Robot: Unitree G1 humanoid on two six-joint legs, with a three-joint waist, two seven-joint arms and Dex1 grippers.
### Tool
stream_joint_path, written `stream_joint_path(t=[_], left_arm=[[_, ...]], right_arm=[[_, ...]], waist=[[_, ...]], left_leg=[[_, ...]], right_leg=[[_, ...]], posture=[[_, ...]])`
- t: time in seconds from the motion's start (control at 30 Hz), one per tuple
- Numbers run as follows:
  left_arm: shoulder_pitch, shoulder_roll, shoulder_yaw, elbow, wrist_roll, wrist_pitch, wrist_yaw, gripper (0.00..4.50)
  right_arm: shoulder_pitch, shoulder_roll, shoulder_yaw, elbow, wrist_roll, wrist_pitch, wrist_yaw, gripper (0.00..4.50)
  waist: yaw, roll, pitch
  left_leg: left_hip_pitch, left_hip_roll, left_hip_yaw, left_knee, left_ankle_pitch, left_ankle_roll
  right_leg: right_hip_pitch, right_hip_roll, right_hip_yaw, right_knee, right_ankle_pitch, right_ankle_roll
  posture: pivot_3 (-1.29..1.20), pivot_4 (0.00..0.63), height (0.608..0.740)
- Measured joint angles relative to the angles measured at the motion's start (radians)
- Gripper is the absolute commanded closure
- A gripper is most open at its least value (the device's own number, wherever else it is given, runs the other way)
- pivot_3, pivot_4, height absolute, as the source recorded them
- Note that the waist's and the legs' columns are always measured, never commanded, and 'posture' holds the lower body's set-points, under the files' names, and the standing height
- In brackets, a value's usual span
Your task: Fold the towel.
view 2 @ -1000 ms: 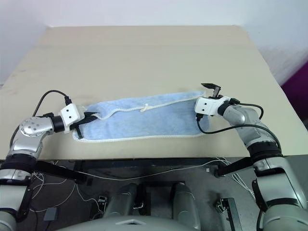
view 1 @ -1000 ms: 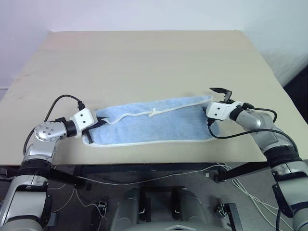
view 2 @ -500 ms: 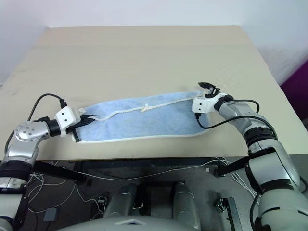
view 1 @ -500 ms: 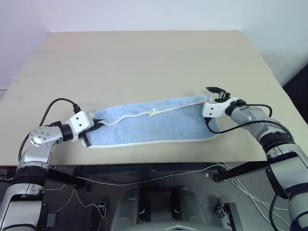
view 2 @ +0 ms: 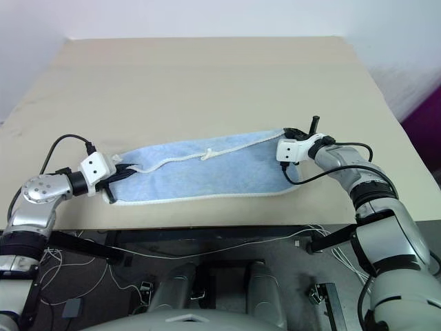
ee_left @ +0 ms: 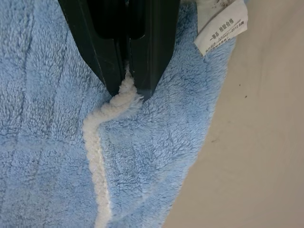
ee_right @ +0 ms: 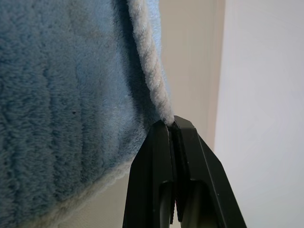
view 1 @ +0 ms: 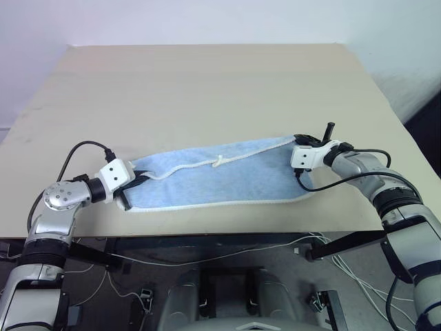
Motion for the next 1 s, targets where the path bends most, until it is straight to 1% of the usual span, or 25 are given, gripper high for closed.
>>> stream_joint_path(t=[0.13, 0.2, 0.27, 0.4, 0.47, 0.57, 0.67, 0.77, 0.83, 0.93, 1.0], left_arm=[[-0.034, -0.038, 0.021, 0.000, -0.039, 0.048, 0.024, 4.50], [-0.079, -0.062, 0.041, 0.007, -0.063, 0.076, 0.051, 4.50], [-0.158, -0.082, 0.060, 0.033, -0.081, 0.108, 0.084, 4.50], [-0.407, -0.122, 0.095, 0.177, -0.089, 0.138, 0.177, 4.50], [-0.505, -0.135, 0.106, 0.243, -0.088, 0.133, 0.217, 4.50], [-0.626, -0.137, 0.126, 0.366, -0.085, 0.127, 0.281, 4.50], [-0.701, -0.125, 0.148, 0.435, -0.084, 0.113, 0.315, 4.50], [-0.724, -0.090, 0.163, 0.441, -0.088, 0.109, 0.303, 4.50], [-0.701, -0.063, 0.167, 0.411, -0.098, 0.122, 0.257, 4.50], [-0.588, -0.029, 0.185, 0.319, -0.133, 0.150, 0.177, 4.50], [-0.478, -0.016, 0.200, 0.222, -0.171, 0.195, 0.120, 4.50]], right_arm=[[0.000, -0.004, 0.000, -0.002, -0.001, 0.003, -0.007, 4.49], [-0.002, -0.015, -0.001, -0.003, 0.001, 0.006, -0.006, 4.49], [-0.029, -0.028, -0.001, 0.000, 0.002, 0.011, 0.001, 4.49], [-0.179, -0.057, -0.004, 0.024, 0.001, 0.023, 0.004, 4.49], [-0.247, -0.070, -0.010, 0.039, 0.002, 0.032, -0.002, 4.49], [-0.317, -0.097, -0.025, 0.061, 0.007, 0.034, -0.001, 4.49], [-0.357, -0.119, -0.076, 0.057, 0.070, 0.021, 0.042, 4.49], [-0.367, -0.146, -0.142, -0.003, 0.164, 0.000, 0.133, 4.49], [-0.325, -0.175, -0.193, -0.088, 0.257, -0.007, 0.238, 4.49], [-0.180, -0.211, -0.245, -0.232, 0.395, 0.001, 0.404, 4.49], [-0.045, -0.218, -0.280, -0.352, 0.501, 0.055, 0.515, 4.49]], waist=[[0.002, 0.000, 0.000], [0.006, 0.000, 0.000], [0.006, 0.000, 0.001], [0.002, 0.000, 0.001], [0.000, 0.000, 0.001], [0.000, 0.000, 0.001], [-0.001, 0.000, 0.002], [-0.001, 0.000, 0.002], [-0.001, 0.000, 0.002], [-0.001, 0.000, 0.001], [0.002, 0.000, 0.001]], left_leg=[[0.000, 0.000, 0.000, 0.000, 0.000, 0.000], [0.000, 0.000, 0.000, 0.001, 0.000, 0.000], [-0.001, 0.000, 0.000, 0.002, 0.000, 0.000], [-0.001, -0.001, 0.000, 0.002, 0.000, 0.000], [0.000, -0.001, 0.000, 0.002, 0.000, 0.000], [-0.001, -0.001, 0.002, 0.001, 0.000, 0.000], [-0.001, -0.001, 0.004, 0.001, 0.000, 0.000], [-0.001, -0.001, 0.005, 0.001, 0.000, 0.000], [0.000, -0.001, 0.005, 0.001, 0.000, 0.000], [0.000, -0.001, 0.005, 0.001, 0.000, 0.001], [0.000, -0.001, 0.003, 0.002, 0.000, 0.001]], right_leg=[[0.000, 0.000, 0.000, 0.000, 0.000, 0.000], [0.000, 0.000, 0.000, 0.000, 0.000, 0.000], [0.000, 0.000, 0.000, 0.001, 0.000, 0.000], [0.000, 0.000, 0.000, 0.002, 0.000, 0.001], [0.000, 0.000, 0.000, 0.003, -0.001, 0.002], [0.000, 0.000, 0.001, 0.003, -0.002, 0.003], [-0.001, 0.000, 0.001, 0.003, -0.002, 0.003], [-0.001, 0.000, 0.001, 0.003, -0.002, 0.003], [0.000, 0.000, 0.002, 0.003, -0.002, 0.003], [0.001, 0.000, 0.002, 0.003, -0.002, 0.004], [0.001, 0.000, 0.002, 0.003, -0.002, 0.003]], posture=[[0.00, 0.150, 0.740], [0.00, 0.150, 0.740], [0.00, 0.150, 0.740], [0.00, 0.150, 0.740], [0.00, 0.150, 0.740], [0.00, 0.150, 0.740], [0.00, 0.150, 0.740], [0.00, 0.150, 0.740], [0.00, 0.150, 0.740], [0.00, 0.150, 0.740], [0.00, 0.150, 0.740]])
